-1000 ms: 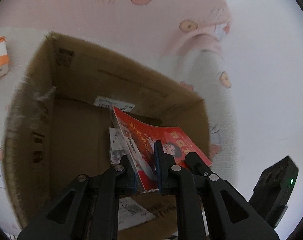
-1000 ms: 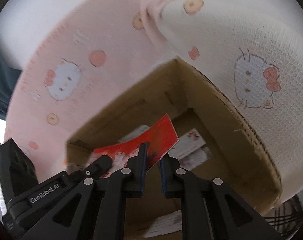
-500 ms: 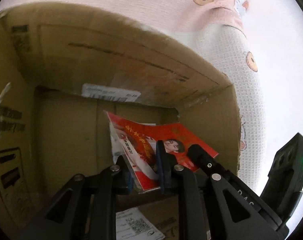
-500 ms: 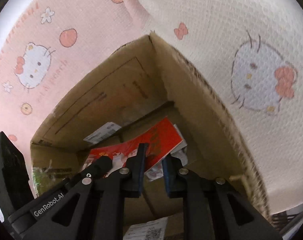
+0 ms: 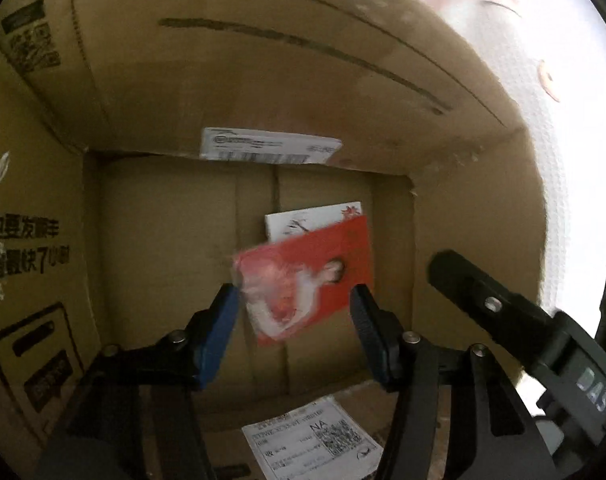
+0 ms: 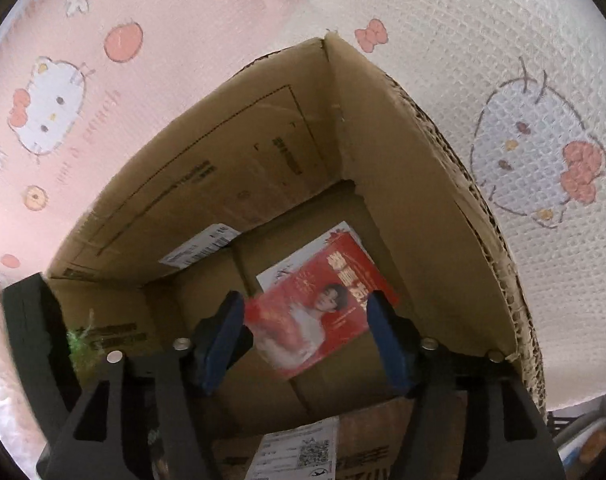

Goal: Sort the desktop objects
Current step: 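Open the left gripper to drop the red envelope into the box, then withdraw the left tool from the box toward the remaining pile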

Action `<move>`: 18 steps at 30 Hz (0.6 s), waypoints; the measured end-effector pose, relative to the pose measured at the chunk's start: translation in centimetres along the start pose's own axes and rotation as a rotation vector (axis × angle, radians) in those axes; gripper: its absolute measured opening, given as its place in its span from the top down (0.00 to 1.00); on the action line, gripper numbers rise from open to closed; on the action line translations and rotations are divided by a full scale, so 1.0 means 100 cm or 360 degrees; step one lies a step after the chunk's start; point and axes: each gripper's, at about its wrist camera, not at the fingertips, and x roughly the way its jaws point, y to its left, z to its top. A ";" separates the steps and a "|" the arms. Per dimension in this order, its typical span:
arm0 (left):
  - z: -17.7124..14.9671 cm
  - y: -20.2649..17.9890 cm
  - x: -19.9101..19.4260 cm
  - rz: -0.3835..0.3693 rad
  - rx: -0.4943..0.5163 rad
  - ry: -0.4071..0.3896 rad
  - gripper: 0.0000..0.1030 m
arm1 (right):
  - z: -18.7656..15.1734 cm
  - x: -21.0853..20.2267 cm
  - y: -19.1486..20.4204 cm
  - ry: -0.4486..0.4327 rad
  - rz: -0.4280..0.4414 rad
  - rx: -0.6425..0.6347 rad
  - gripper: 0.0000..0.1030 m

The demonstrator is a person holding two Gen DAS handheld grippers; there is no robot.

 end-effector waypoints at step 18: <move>-0.025 0.004 -0.108 -0.0034 0.0014 -0.0313 0.40 | -0.036 -0.075 0.037 -0.0183 -0.0010 -0.0044 0.39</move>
